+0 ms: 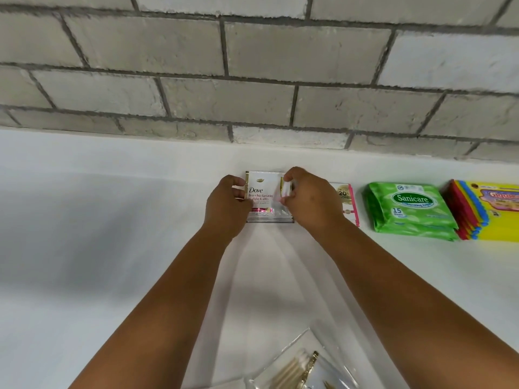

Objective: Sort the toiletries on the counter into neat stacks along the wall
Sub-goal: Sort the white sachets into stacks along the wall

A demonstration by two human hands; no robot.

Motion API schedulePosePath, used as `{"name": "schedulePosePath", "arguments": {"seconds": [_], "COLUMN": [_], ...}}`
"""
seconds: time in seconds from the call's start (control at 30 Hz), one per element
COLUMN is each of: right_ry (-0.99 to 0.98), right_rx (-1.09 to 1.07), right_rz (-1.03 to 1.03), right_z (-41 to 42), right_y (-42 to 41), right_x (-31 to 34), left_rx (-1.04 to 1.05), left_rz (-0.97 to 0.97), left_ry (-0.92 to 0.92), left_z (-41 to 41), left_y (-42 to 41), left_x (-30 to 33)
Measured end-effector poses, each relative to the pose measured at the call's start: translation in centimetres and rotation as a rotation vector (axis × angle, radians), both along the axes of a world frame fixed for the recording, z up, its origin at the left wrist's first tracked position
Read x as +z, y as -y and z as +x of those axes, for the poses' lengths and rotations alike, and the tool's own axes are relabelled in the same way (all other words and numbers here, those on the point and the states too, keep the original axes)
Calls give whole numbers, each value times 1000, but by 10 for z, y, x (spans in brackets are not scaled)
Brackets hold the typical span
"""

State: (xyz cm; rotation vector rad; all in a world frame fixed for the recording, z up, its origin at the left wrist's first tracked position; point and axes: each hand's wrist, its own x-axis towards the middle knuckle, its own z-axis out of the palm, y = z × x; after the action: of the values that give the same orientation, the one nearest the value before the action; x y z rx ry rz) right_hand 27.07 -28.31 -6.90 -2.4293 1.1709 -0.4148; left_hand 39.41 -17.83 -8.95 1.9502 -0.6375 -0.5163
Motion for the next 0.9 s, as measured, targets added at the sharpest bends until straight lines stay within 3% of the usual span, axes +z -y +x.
{"name": "schedulePosePath", "arguments": {"seconds": [0.2,0.33,0.67,0.9], "right_ry": [-232,-226,-42,-116], "right_rx": [53,109,161,140], "right_rz": [-186,-235,20,96], "right_z": [5,-1,-74,-146], "right_y": [-3,-7,-59,-123], "right_x": [-7,-1,20,23], "left_rx": [-30,-53,-132,-252], "left_rz": [88,109,85,82], "left_ry": [134,142,234,198], "left_z": [0,-2,-60,-117], "left_y": [1,-5,-68,-126], "left_x": [-8,-6,26,37]}}
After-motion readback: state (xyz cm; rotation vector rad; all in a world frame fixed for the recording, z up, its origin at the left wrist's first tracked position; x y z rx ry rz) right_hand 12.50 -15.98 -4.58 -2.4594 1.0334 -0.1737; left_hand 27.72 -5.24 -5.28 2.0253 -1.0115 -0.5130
